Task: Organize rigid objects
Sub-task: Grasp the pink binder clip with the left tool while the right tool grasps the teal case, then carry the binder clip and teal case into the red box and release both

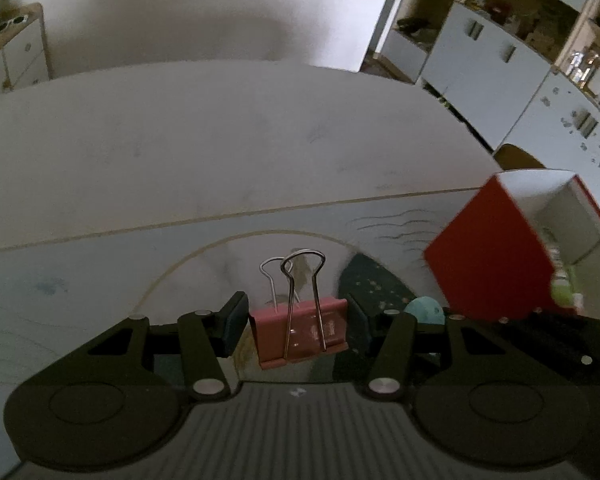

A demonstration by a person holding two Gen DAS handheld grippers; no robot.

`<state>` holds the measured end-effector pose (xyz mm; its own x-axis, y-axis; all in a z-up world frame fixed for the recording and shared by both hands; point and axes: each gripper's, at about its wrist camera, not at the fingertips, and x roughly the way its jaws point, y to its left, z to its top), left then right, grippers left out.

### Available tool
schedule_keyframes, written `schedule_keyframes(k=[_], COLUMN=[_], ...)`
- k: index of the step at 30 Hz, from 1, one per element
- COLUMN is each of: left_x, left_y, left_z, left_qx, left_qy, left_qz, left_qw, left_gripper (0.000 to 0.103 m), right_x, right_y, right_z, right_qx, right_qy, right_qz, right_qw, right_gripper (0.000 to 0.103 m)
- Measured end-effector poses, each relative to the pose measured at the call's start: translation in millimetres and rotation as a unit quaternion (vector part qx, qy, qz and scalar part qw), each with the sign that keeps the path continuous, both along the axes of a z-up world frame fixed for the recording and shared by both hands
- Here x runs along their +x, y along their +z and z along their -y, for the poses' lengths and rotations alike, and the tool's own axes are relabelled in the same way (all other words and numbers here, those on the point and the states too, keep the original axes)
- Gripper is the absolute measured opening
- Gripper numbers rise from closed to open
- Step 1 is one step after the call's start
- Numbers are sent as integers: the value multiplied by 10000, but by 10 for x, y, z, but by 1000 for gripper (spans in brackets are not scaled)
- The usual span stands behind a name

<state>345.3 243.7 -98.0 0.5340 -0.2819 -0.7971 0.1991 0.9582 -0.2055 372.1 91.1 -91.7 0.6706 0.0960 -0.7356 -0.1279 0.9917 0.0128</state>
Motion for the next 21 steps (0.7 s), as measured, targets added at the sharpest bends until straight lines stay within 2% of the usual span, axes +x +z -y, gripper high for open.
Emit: schedule_keyframes(k=[14, 21], left_x=[-404, -593], left_y=[610, 860], left_z=[108, 305], left_qx=[24, 77], left_qy=[-412, -615], left_qz=[369, 574], left_qw=[9985, 9964], left_gripper=[53, 53], right_x=[-433, -597], right_y=[616, 798], right_z=[320, 541], right_qx=[342, 474], right_qy=[-268, -348], right_qz=[404, 534], right_qw=[9982, 9968], right_gripper=[35, 35])
